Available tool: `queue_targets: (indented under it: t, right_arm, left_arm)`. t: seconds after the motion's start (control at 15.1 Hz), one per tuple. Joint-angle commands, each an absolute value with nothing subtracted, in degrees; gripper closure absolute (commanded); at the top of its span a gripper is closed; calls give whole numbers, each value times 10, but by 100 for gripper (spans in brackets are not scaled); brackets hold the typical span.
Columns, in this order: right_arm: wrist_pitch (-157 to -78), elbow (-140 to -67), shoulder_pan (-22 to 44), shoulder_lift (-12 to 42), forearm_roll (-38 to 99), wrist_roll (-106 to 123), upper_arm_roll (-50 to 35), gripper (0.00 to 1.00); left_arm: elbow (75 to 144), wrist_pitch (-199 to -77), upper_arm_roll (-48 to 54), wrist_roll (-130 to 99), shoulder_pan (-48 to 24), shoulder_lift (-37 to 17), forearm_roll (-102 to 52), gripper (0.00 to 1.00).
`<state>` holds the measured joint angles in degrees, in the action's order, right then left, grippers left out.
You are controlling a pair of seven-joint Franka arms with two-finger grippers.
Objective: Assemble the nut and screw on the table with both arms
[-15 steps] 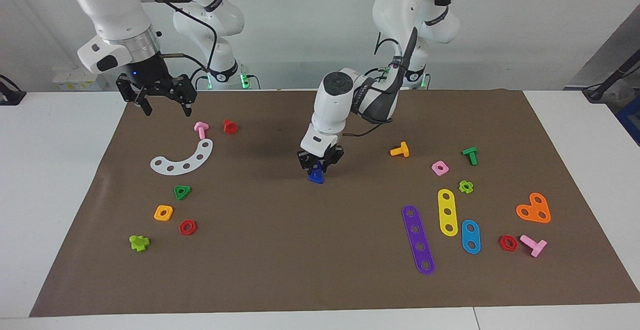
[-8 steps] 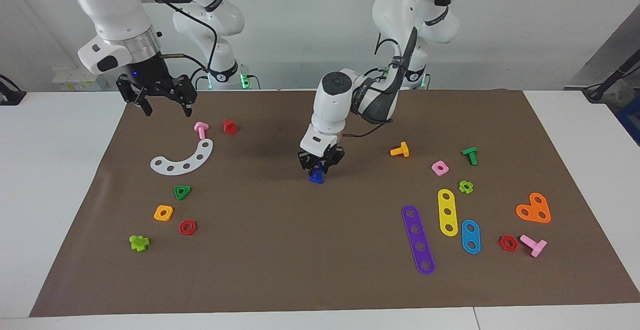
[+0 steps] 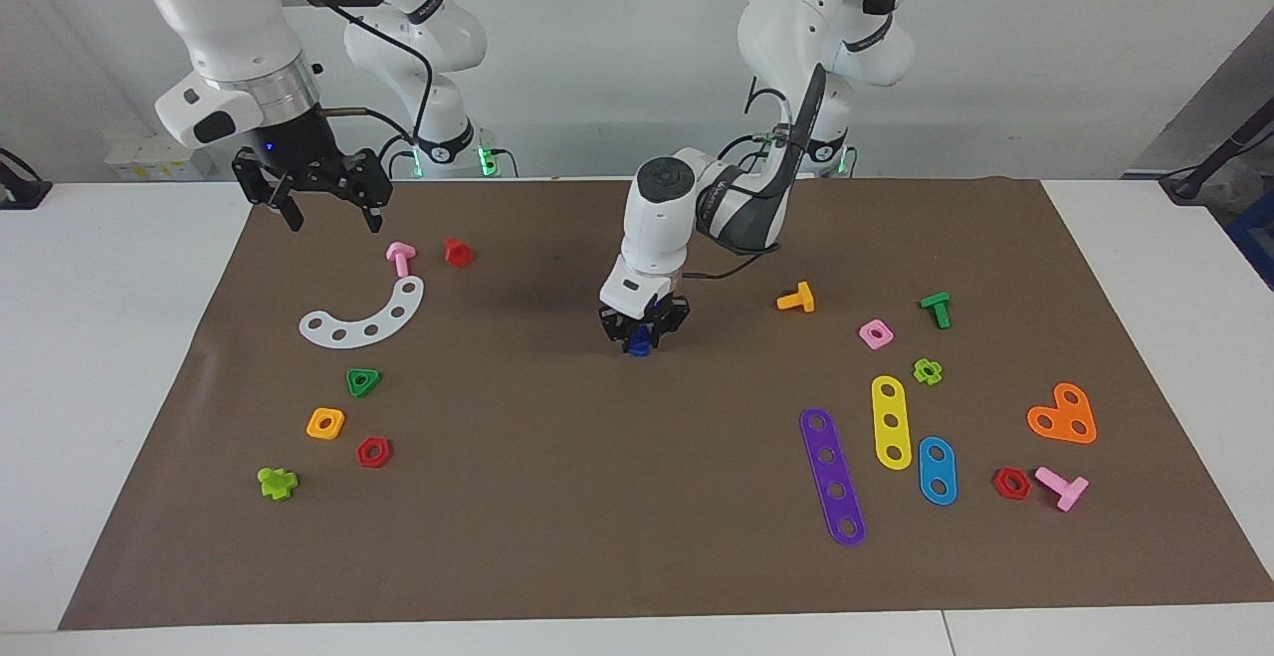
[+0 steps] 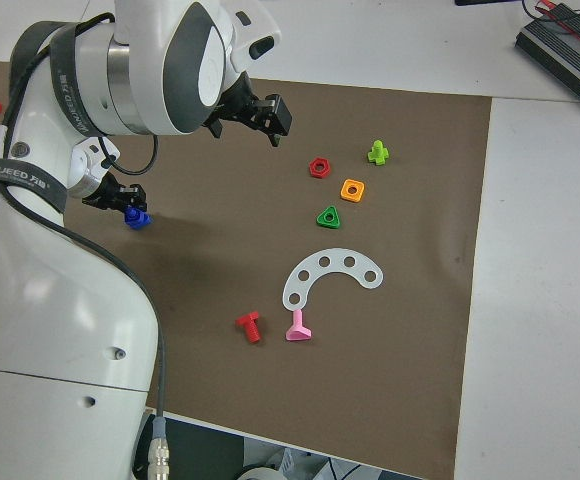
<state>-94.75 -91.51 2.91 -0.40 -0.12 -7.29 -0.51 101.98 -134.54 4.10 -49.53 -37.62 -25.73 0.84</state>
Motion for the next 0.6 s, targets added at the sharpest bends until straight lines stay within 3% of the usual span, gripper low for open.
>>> queue_targets:
  t: [0.0, 0.07, 0.53]
  right_arm:
    - [-961, -923, 22, -6, 5, -62, -9, 0]
    - [-961, -924, 22, -6, 5, -62, -9, 0]
    - [-961, -925, 22, -8, 5, -62, -9, 0]
  left_arm:
    - [1028, -1356, 32, -497, -385, -251, 23, 31]
    - [1026, -1354, 32, -496, -386, -251, 23, 0]
    - [958, -1268, 33, -471, -346, -245, 23, 0]
